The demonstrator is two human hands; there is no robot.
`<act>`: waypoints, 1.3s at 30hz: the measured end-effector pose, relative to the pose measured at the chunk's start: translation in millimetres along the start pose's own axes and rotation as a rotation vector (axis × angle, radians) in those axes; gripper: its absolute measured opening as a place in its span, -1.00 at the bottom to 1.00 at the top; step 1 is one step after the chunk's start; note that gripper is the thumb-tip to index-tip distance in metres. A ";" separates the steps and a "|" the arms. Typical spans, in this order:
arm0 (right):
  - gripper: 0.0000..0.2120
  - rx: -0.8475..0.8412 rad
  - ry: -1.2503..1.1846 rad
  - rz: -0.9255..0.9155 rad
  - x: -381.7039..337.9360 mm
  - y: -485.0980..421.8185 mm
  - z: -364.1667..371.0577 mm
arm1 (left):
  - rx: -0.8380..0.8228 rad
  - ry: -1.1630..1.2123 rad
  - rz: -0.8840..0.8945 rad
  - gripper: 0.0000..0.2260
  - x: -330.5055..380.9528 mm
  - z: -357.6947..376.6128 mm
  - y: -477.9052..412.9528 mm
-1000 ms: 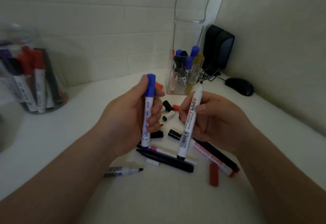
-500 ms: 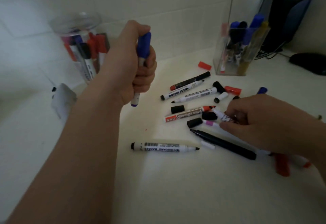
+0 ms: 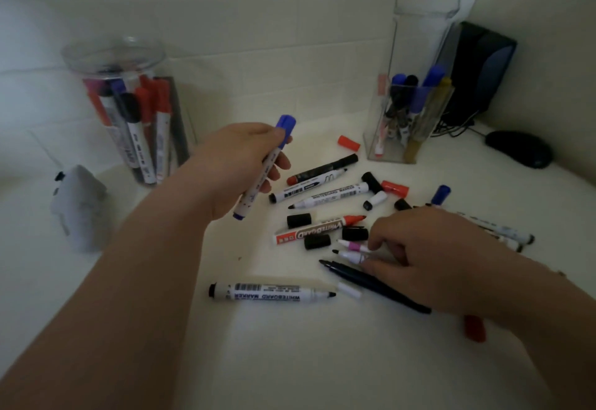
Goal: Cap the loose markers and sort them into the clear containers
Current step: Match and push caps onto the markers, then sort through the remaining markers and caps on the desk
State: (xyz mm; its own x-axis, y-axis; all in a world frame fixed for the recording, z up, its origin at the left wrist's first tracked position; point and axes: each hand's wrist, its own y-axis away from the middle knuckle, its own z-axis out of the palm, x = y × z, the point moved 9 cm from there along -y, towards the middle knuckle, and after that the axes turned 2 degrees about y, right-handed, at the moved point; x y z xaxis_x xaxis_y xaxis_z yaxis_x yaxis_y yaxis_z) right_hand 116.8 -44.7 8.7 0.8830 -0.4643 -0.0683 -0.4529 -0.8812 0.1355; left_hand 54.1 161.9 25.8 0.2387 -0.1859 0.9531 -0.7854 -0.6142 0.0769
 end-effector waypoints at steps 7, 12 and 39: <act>-0.54 -0.115 -0.073 -0.247 -54.3 17.5 -2.2 | 0.132 -0.456 0.061 -0.70 -10.0 -7.8 -14.3; -0.55 -0.056 0.062 -0.437 -107.7 15.0 15.4 | 0.208 -0.617 0.060 -0.73 -17.7 -8.7 -22.0; -0.81 -0.208 0.012 -0.144 -39.1 22.8 3.2 | 0.043 -0.553 0.497 -0.93 39.3 32.3 17.8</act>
State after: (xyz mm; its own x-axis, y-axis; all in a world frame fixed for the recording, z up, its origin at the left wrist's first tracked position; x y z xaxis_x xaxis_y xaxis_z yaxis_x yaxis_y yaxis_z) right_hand 71.5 -46.9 11.3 0.9388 -0.3327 -0.0898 -0.2879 -0.9004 0.3261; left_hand 67.9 118.8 55.2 0.1228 -0.8011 0.5858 -0.8554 -0.3847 -0.3469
